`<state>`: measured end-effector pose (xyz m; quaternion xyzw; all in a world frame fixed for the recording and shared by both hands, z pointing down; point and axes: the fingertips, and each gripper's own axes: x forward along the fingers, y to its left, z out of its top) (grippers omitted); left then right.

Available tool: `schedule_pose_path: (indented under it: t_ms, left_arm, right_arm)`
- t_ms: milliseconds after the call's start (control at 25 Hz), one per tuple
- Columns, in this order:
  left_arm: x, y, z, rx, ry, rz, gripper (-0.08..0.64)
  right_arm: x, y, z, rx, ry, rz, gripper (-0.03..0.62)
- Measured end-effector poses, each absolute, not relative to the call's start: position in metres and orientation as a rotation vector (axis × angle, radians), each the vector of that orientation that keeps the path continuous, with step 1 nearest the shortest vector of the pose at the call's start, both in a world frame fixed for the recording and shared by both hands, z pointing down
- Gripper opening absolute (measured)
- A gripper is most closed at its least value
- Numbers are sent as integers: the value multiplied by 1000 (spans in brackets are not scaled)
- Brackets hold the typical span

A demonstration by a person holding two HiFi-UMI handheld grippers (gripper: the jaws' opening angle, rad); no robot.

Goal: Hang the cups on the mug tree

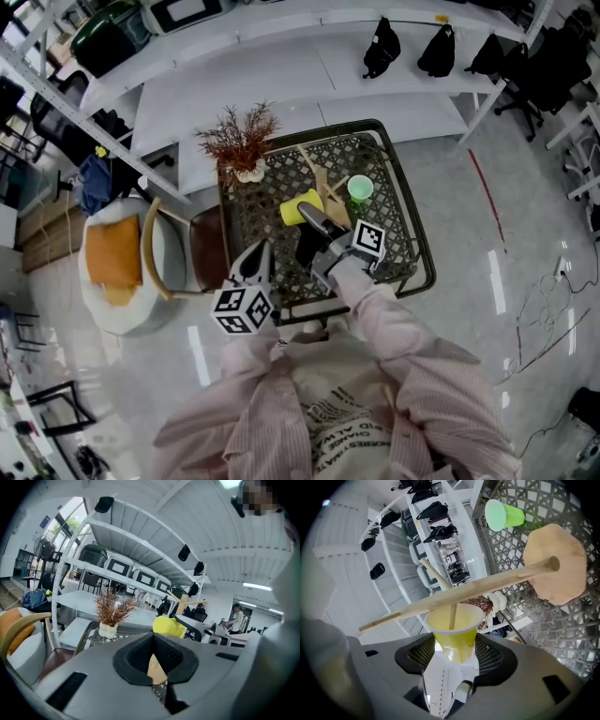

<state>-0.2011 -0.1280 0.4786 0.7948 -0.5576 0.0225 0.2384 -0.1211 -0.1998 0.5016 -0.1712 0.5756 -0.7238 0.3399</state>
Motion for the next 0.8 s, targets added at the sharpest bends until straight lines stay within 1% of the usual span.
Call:
schedule_pose_path:
  t_ms: [320,480,800]
  left_arm:
    - [-204,-125,479,2165,-1535,60,-2]
    - [-205,-123,479,2166,-1533,58,-2]
    - [-208,-115,480,2160,-1531,56,-2]
  right_arm:
    - [-121,-198,503,-478,1520,-1888,245]
    - [-123,-196,505,-505,1548,-1872,282]
    - [-123,-188,507,-539,1571,-1859,307]
